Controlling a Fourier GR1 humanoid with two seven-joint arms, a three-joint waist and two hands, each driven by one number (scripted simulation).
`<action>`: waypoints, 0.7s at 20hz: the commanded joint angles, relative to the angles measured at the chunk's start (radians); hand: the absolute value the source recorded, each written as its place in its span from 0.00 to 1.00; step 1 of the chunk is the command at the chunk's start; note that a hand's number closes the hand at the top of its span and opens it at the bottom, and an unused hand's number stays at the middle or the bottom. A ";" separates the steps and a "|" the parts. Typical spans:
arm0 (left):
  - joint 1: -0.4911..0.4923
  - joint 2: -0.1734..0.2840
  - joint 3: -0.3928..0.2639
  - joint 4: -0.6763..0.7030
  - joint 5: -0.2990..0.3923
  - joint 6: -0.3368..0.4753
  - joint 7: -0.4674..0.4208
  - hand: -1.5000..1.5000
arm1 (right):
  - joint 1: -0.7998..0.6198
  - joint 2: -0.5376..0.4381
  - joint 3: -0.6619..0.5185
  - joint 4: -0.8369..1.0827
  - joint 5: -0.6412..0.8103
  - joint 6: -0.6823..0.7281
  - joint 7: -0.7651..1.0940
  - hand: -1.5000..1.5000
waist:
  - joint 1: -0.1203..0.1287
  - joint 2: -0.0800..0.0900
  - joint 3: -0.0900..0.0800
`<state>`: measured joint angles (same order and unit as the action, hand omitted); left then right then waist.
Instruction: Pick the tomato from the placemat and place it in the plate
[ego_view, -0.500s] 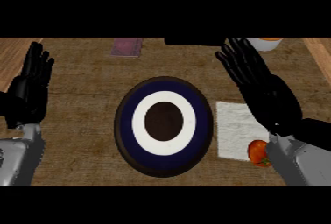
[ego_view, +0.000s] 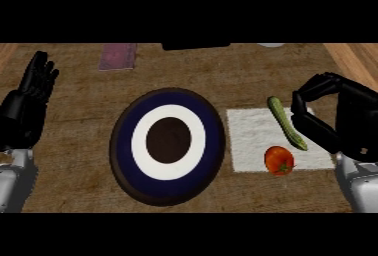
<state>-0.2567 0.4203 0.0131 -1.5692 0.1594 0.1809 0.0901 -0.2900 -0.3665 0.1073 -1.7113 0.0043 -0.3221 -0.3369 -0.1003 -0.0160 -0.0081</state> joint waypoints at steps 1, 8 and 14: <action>0.010 0.002 -0.028 -0.015 0.012 -0.043 0.004 0.50 | 0.125 0.138 -0.049 0.046 0.162 -0.316 -0.058 1.00 | 0.013 0.012 0.010; -0.003 0.003 -0.049 -0.013 0.041 -0.116 -0.012 0.50 | 0.229 0.362 0.108 -0.020 -0.015 -0.599 -0.575 0.00 | 0.099 0.018 0.014; 0.015 0.006 -0.033 -0.019 0.018 -0.099 -0.015 0.50 | 0.536 0.365 0.208 -0.141 -0.085 -0.702 -0.827 0.00 | 0.077 0.010 0.011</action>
<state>-0.2569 0.4295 -0.0208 -1.5785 0.1910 0.0745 0.0772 0.0740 -0.0187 0.2527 -1.7847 -0.0548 -0.8929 -0.9844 -0.0190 -0.0021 0.0047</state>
